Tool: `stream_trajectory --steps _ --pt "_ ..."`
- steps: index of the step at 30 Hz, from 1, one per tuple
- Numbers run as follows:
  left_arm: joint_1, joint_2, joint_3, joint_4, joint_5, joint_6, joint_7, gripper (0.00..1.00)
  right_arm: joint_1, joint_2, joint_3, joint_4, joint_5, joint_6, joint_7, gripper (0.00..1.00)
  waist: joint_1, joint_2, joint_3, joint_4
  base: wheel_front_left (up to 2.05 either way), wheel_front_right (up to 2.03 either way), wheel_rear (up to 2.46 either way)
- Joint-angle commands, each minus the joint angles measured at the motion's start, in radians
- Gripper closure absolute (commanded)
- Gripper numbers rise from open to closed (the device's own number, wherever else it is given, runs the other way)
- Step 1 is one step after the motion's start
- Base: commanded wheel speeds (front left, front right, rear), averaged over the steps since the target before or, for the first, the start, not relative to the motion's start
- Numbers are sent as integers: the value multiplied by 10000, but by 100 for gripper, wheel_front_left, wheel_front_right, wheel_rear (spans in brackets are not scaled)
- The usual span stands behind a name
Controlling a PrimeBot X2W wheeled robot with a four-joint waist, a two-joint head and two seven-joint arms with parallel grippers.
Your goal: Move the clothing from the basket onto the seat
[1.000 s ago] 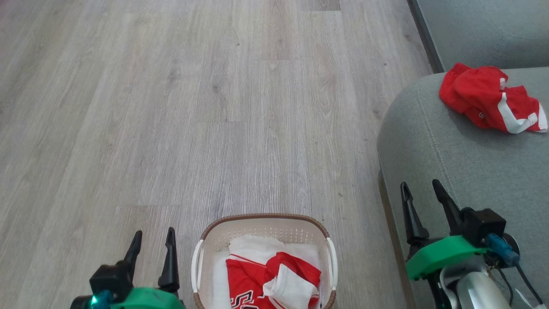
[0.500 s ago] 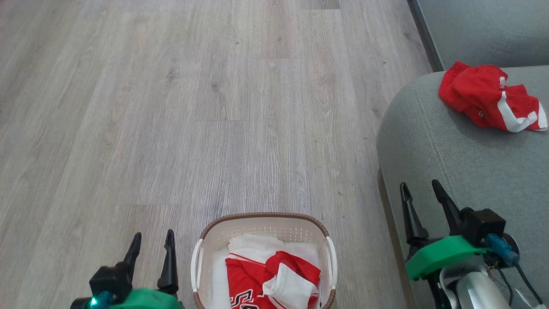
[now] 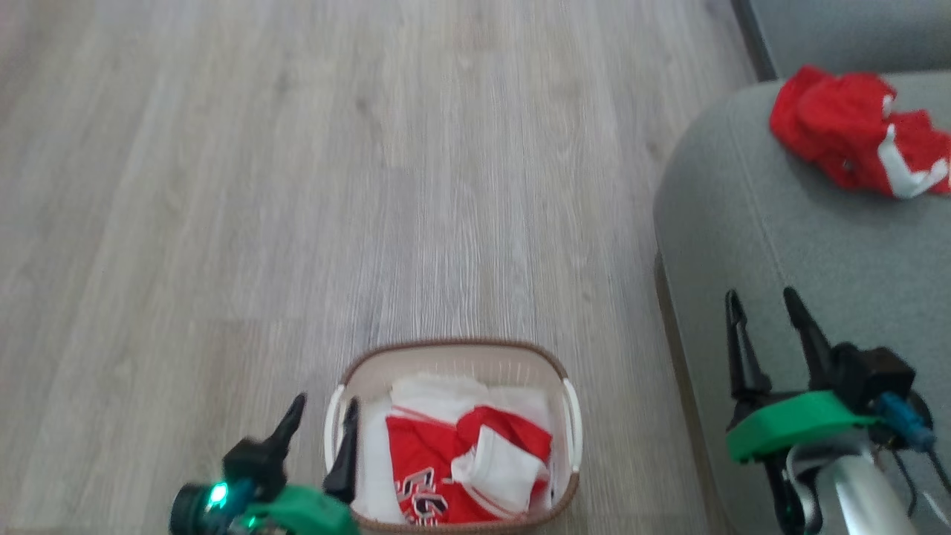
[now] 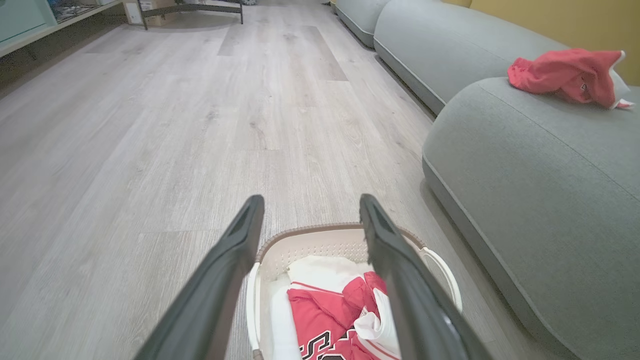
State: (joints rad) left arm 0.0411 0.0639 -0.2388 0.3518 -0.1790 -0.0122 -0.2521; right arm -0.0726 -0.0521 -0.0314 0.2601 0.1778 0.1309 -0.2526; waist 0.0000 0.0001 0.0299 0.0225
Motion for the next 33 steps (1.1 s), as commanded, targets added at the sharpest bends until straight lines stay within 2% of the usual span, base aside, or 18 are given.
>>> stream_trajectory --steps 1,10,18,27,33 --pt "-810 -27 134 -59 97 -74 -97 0 -583 18 137 -449 -137 -2 -91 0 0 -1 512 -97 0 0 0" --pt "-2925 -116 -1012 2019 360 -343 -97 0 -1621 18 -127 -1462 -464 -2 -91 0 0 -1 2845 -687 0 0 0" --pt "-4997 -133 -2082 4213 540 -611 -97 0 -2629 18 83 -2289 -473 -2 -91 0 0 -1 4948 -1242 0 0 0" --pt "-6449 -136 -3659 6030 525 -942 -97 0 -3256 18 347 -2915 -330 -2 -91 0 0 -1 6403 -1715 0 0 0" --pt "-7121 -136 -4150 7173 144 -1006 -93 0 -3413 18 442 -3159 -299 -2 -91 0 0 -1 7152 -1979 0 0 0"
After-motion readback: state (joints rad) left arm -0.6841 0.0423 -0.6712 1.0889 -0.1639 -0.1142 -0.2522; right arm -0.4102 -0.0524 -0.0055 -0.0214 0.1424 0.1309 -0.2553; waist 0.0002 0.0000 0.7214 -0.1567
